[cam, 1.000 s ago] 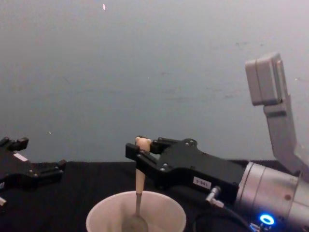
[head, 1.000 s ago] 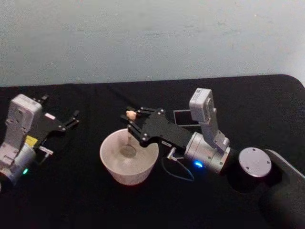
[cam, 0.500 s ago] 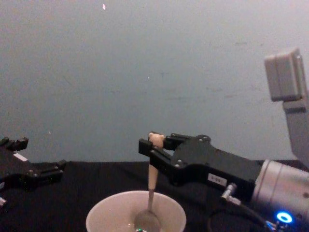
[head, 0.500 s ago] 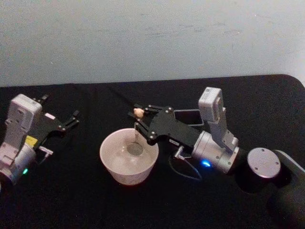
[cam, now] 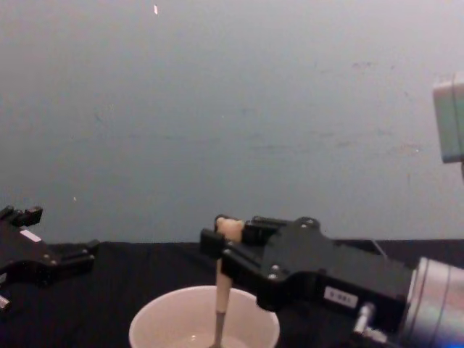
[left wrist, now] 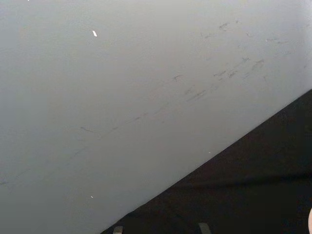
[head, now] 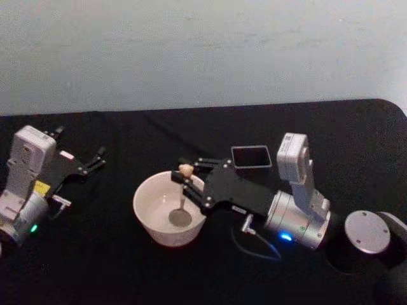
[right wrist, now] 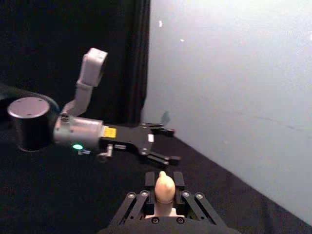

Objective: Pick up the stirring spoon with one hand, stir inside the cup, then place it back in its original position.

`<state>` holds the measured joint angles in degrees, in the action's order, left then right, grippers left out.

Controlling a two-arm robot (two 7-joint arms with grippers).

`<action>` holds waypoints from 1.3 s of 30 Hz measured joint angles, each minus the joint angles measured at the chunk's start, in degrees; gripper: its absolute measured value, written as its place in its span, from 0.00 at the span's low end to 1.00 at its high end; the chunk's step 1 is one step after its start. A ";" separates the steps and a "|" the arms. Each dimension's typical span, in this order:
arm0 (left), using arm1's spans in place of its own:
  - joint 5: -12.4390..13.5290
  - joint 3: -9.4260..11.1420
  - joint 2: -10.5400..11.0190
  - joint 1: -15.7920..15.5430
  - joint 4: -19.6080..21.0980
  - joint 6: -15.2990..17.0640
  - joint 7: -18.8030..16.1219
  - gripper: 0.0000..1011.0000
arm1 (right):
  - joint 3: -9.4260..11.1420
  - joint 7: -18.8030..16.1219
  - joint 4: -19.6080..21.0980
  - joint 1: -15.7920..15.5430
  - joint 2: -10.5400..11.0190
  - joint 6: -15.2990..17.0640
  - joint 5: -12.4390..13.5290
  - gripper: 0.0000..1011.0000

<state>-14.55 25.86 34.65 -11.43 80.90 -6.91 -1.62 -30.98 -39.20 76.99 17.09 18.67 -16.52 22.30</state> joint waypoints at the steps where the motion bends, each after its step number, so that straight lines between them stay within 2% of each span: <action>1: 0.00 0.00 0.00 0.00 0.00 0.00 0.00 0.99 | -0.23 -0.08 0.07 -0.03 -0.03 0.06 0.00 0.21; 9: 0.00 0.00 0.00 0.00 0.00 0.00 0.00 0.99 | -1.85 0.73 -2.04 1.41 -2.22 0.03 -0.85 0.21; 19: 0.00 0.00 0.00 0.00 0.00 0.00 0.00 0.99 | -1.04 3.22 -7.10 4.44 -4.97 -0.78 -1.82 0.21; 28: 0.00 0.00 0.00 0.00 0.00 0.00 0.00 0.99 | 0.21 4.05 -8.11 4.86 -4.92 -0.89 -2.38 0.21; 39: 0.00 0.00 0.00 0.00 0.00 0.00 0.00 0.99 | 1.49 3.45 -5.17 2.95 -2.60 -0.73 -2.22 0.21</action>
<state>-14.55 25.86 34.65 -11.43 80.90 -6.91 -1.62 -29.49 -35.75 71.81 20.04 16.07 -17.25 20.08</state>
